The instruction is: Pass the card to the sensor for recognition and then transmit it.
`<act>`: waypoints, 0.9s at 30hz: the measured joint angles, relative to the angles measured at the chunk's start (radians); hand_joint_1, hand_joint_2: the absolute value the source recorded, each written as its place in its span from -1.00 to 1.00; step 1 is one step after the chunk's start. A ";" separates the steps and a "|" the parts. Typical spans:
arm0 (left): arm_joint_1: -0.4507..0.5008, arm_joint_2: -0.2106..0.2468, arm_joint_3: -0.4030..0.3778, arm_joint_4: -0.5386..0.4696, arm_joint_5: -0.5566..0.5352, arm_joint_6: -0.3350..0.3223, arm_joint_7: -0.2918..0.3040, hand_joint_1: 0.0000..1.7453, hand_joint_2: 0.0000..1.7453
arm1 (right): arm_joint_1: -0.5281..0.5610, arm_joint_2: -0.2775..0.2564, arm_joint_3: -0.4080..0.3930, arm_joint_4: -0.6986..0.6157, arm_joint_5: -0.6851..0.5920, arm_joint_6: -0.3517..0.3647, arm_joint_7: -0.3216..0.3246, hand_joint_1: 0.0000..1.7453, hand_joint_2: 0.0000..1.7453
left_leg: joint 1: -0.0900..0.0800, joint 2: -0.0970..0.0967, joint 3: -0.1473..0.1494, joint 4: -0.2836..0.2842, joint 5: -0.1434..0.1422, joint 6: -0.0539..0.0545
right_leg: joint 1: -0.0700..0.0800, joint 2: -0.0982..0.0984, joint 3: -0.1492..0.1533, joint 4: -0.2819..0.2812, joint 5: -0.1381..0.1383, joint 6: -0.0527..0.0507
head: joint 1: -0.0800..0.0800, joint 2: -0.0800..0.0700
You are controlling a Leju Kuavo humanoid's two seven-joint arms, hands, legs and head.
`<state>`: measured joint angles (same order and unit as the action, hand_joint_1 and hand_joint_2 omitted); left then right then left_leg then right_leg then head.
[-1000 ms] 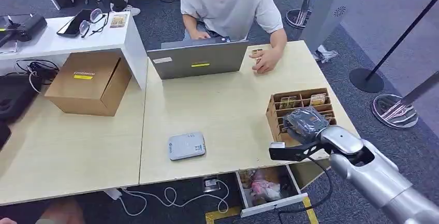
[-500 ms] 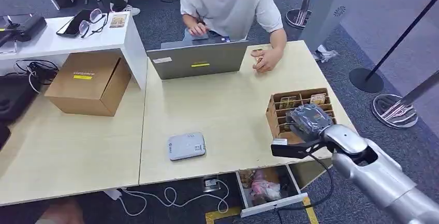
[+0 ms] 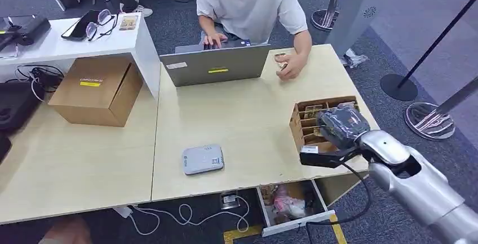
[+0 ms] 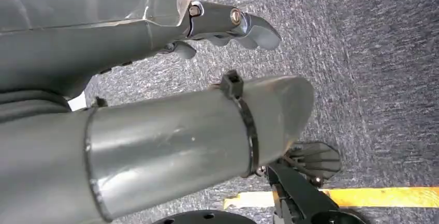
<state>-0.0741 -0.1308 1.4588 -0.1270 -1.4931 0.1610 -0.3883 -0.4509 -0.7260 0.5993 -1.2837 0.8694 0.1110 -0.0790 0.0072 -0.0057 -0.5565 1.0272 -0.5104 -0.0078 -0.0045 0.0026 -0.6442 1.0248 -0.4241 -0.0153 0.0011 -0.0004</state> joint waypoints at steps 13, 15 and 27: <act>-0.001 -0.001 0.000 0.000 -0.004 -0.008 -0.012 -1.00 -1.00 | 0.034 -0.008 -0.156 -0.175 0.028 -0.037 -0.019 1.00 1.00 | 0.000 0.000 0.000 0.000 0.000 0.000 | 0.000 0.000 0.000 0.000 0.000 0.000 | 0.000 0.000; -0.003 -0.002 0.000 0.000 -0.004 -0.009 -0.012 -1.00 -1.00 | 0.037 0.005 -0.178 -0.186 0.025 -0.045 -0.041 1.00 1.00 | 0.000 0.000 0.000 0.000 0.000 0.000 | 0.000 0.000 0.000 0.000 0.000 0.000 | 0.000 0.000; -0.015 -0.005 0.000 0.000 -0.004 -0.004 -0.011 -1.00 -1.00 | -0.065 0.162 -0.190 -0.132 -0.001 -0.135 -0.153 1.00 1.00 | 0.001 0.001 0.000 0.000 0.002 0.000 | 0.000 0.000 0.000 0.000 0.001 -0.001 | 0.000 0.000</act>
<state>-0.0890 -0.1362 1.4588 -0.1270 -1.4973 0.1568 -0.3990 -0.5162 -0.5641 0.4090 -1.4160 0.8682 -0.0237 -0.2323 0.0079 -0.0051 -0.5568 1.0271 -0.5085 -0.0080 -0.0042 0.0030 -0.6440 1.0252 -0.4234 -0.0163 0.0011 -0.0004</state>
